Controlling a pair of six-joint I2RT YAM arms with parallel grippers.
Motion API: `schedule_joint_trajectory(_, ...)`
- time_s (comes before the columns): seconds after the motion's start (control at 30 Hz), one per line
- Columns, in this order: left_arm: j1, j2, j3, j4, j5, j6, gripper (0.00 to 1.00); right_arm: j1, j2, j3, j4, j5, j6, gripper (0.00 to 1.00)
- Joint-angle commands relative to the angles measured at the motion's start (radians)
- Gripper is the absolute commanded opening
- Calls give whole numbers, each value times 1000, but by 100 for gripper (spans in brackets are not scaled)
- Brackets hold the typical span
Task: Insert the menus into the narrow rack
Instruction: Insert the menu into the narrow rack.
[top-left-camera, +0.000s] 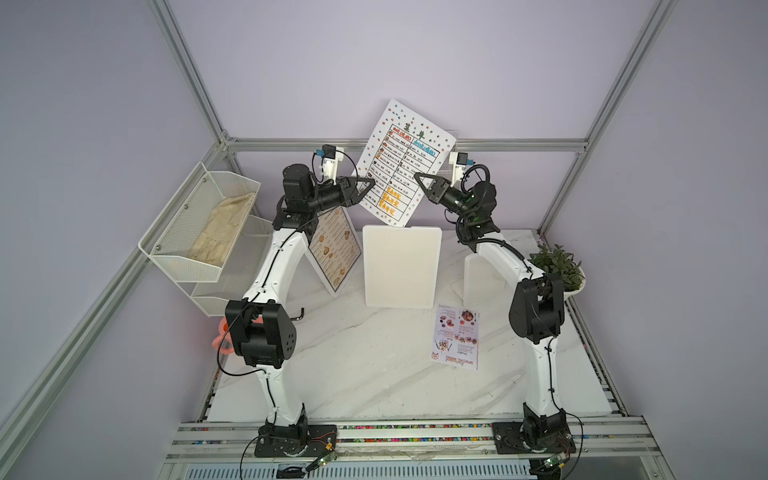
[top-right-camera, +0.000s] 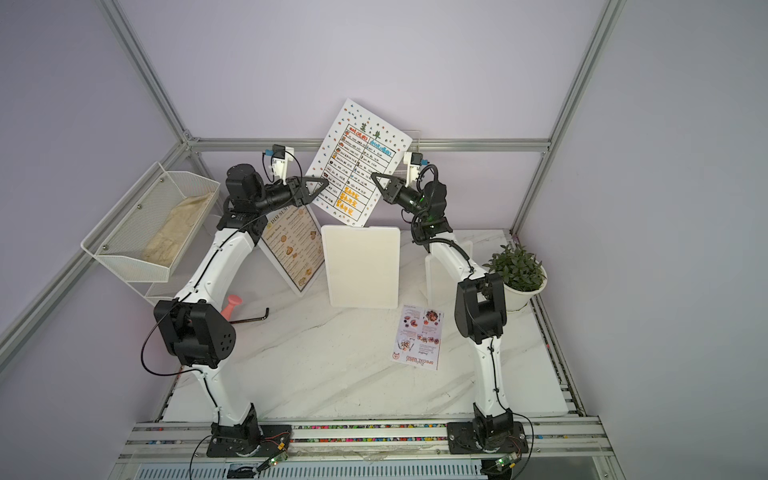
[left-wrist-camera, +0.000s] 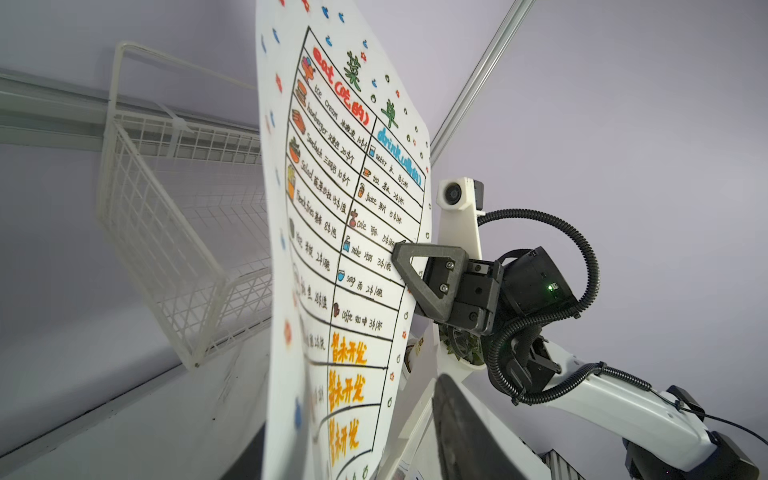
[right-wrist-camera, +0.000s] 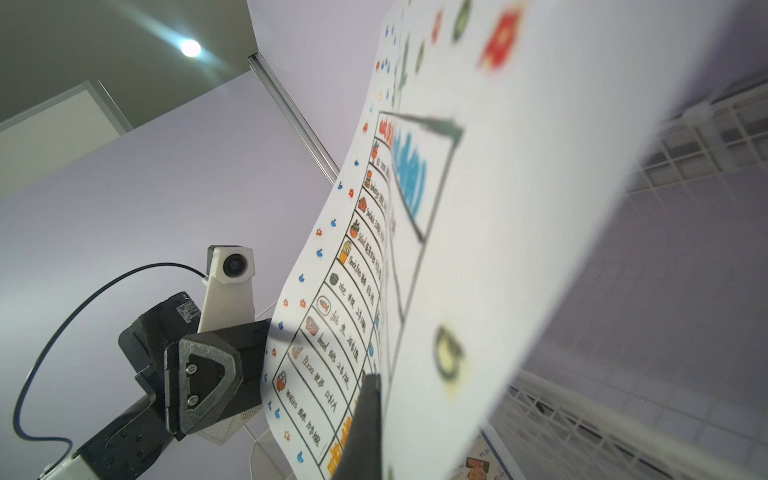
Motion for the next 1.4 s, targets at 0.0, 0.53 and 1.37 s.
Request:
schedule_joint_trajectory(0.0,5,-9,-12,48,16,-21,48,-5,-54,-5,2,11,6,0)
schedule_joint_trajectory(0.53,5,-8,-18,62,20,-34,48,-6,-112,-33,-54,39,7,0)
schedule_joint_trajectory(1.37,0,-11,-42,84,29,-46,50,-10,-146,-91,-51,46,-13,0)
